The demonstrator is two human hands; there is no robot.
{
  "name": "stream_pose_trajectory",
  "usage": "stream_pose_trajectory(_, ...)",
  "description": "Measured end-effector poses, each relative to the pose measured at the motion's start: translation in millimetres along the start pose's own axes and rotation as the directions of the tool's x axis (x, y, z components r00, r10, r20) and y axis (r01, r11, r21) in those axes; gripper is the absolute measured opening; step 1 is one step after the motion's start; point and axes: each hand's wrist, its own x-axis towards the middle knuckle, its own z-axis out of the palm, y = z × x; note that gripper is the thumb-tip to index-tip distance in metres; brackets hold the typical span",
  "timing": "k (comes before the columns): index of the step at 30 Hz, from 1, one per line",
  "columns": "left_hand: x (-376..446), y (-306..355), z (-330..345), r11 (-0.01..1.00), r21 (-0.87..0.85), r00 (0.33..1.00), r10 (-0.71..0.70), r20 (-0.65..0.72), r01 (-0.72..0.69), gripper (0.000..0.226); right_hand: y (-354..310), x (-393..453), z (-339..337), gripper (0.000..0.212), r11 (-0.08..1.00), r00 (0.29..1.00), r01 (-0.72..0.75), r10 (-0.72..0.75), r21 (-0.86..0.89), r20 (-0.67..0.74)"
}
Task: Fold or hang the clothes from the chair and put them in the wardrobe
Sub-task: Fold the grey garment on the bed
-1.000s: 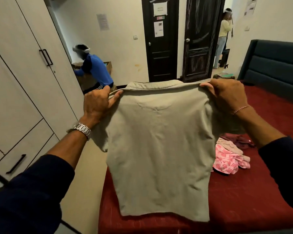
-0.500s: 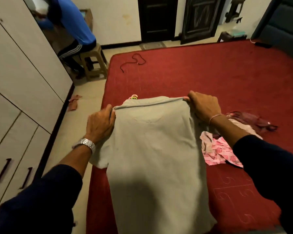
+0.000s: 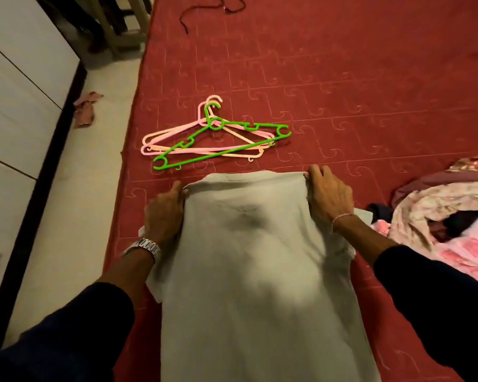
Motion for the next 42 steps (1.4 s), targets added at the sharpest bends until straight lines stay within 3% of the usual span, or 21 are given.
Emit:
stream_pose_trajectory(3, -0.1, -10.7, 20.9, 0.992, 0.099, 0.996, 0.077, 0.034, -0.08, 0.03, 5.7, 9.6, 28.8, 0.027, 0.996, 1.0, 0.018, -0.019, -0.085, -0.006)
stream_pose_trajectory(6, 5.1, -18.9, 27.9, 0.968, 0.199, 0.989, 0.147, 0.032, -0.15, 0.019, 14.6, 21.4, 43.1, 0.02, 0.994, 0.998, 0.015, -0.023, -0.113, -0.064)
stream_pose_trajectory(11, 27.2, -18.9, 36.0, 0.96, 0.266, 0.996, 0.086, 0.008, -0.085, 0.018, 10.1, 45.1, 53.4, 0.028, 0.987, 0.986, 0.022, -0.047, -0.157, -0.159)
stream_pose_trajectory(15, 28.1, -5.0, 41.7, 0.949, 0.314, 0.999, -0.032, 0.005, 0.028, 0.029, 7.7, 51.1, 60.1, 0.027, 0.985, 0.997, -0.016, 0.004, -0.174, -0.071)
stream_pose_trajectory(20, 3.3, -7.1, 34.6, 0.924, 0.238, 0.928, -0.34, 0.15, 0.3, 0.045, 6.7, 30.7, 54.4, 0.037, 0.992, 0.992, -0.116, 0.114, -0.043, -0.047)
stream_pose_trajectory(25, -7.7, -48.5, 1.3, 0.893, -0.101, 0.836, -0.364, 0.41, 0.439, 0.034, 52.3, 16.8, 33.3, 0.045, 0.987, 0.984, -0.142, 0.132, 0.081, 0.118)
stream_pose_trajectory(28, -15.8, -53.3, -10.5, 0.821, -0.258, 0.825, -0.38, 0.419, 0.509, 0.021, 66.1, 19.0, 27.0, 0.035, 0.992, 0.962, -0.058, 0.025, 0.111, 0.272)
stream_pose_trajectory(29, -18.8, -51.6, -13.6, 0.843, -0.235, 0.848, -0.384, 0.365, 0.483, 0.019, 68.8, 18.8, 26.1, 0.032, 0.994, 0.961, -0.046, 0.017, 0.099, 0.275)
stream_pose_trajectory(31, -23.2, -47.0, -15.3, 0.904, 0.007, 0.882, -0.42, 0.212, 0.428, 0.02, 72.9, 17.3, 25.6, 0.037, 0.997, 0.974, -0.064, 0.054, 0.037, 0.22)
stream_pose_trajectory(33, -24.1, -31.7, -12.7, 0.853, 0.311, 0.893, -0.45, 0.03, 0.419, 0.033, 75.2, 13.5, 19.6, 0.055, 0.99, 0.975, -0.144, 0.142, -0.002, 0.17)
stream_pose_trajectory(35, -23.6, -1.8, -0.1, 0.853, 0.427, 0.949, -0.312, -0.043, 0.3, 0.043, 78.0, 10.0, 11.8, 0.066, 0.982, 0.959, -0.19, 0.189, -0.018, 0.212)
stream_pose_trajectory(37, -25.6, 40.9, 23.7, 0.944, 0.328, 0.999, -0.027, -0.027, 0.034, 0.047, 82.2, 4.8, 4.4, 0.072, 0.983, 0.935, -0.181, 0.184, -0.037, 0.304)
stream_pose_trajectory(40, -27.2, 131.1, 68.5, 0.942, 0.016, 0.94, 0.334, 0.072, -0.336, 0.044, 97.2, -4.2, -5.5, 0.073, 0.972, 0.891, -0.234, 0.211, 0.008, 0.403)
stream_pose_trajectory(42, -28.6, 194.4, 93.1, 0.887, -0.155, 0.879, 0.456, 0.138, -0.435, 0.046, 110.1, -6.8, -11.4, 0.064, 0.965, 0.864, -0.256, 0.202, 0.057, 0.46)
